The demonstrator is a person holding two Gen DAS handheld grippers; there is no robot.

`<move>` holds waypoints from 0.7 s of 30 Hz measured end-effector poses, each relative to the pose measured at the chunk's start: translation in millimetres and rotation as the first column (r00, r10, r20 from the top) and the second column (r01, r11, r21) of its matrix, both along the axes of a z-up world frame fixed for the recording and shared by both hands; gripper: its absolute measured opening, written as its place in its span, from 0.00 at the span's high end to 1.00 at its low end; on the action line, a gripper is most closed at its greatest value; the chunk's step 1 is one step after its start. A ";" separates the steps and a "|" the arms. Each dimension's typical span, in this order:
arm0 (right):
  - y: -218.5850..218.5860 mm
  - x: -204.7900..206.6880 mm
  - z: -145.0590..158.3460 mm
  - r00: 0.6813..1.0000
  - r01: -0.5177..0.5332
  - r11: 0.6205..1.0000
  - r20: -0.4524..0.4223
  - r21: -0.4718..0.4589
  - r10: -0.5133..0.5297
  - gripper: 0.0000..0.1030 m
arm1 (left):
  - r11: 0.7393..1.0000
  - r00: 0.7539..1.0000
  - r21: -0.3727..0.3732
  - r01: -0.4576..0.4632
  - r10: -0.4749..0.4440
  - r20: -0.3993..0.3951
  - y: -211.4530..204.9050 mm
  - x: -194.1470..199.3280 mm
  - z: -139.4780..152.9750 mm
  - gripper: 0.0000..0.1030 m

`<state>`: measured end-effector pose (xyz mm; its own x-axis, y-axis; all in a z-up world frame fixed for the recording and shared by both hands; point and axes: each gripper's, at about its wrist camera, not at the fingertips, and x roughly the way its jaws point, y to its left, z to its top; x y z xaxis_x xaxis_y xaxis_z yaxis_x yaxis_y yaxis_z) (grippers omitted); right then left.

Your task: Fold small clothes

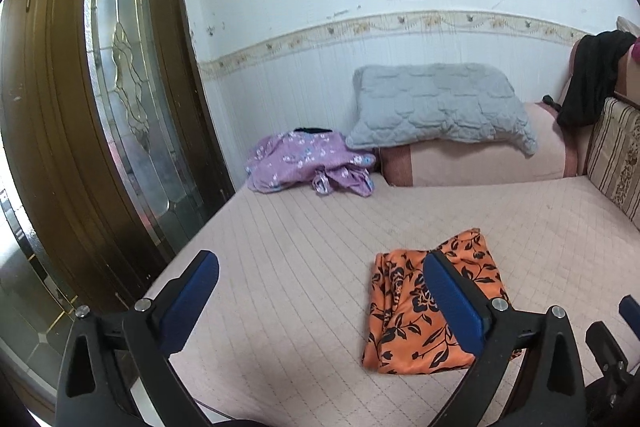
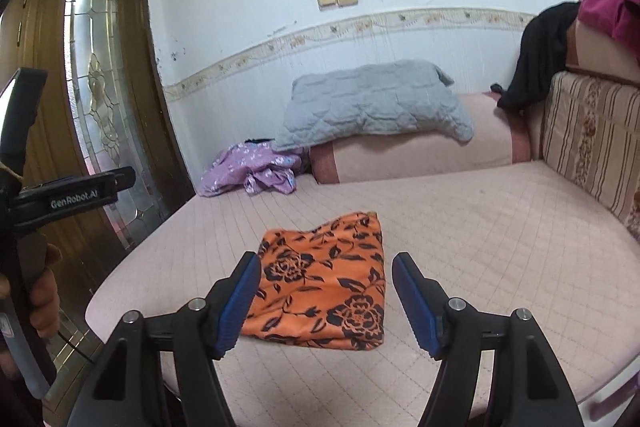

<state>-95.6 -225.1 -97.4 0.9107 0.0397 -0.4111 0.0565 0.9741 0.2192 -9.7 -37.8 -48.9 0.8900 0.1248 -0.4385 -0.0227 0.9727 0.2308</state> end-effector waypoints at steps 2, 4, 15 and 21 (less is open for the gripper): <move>3.1 -3.7 7.4 1.000 0.010 1.000 0.004 -0.009 -0.010 0.29 | 1.000 1.000 0.011 -0.005 0.005 0.018 -0.1 -6.8 6.3 0.00; 4.9 -7.9 14.4 1.000 0.019 1.000 0.004 -0.015 -0.019 0.29 | 1.000 0.999 0.013 -0.006 0.005 0.032 0.0 -12.3 11.1 0.00; 5.1 -26.5 46.6 0.998 0.059 0.998 0.033 -0.037 -0.058 0.29 | 0.999 0.998 -0.034 0.007 -0.005 0.064 9.1 -32.4 35.4 0.00; 8.7 -33.4 62.3 0.997 0.057 0.997 0.060 -0.053 -0.054 0.28 | 0.999 0.998 -0.043 0.010 -0.007 0.067 11.1 -37.8 41.7 0.00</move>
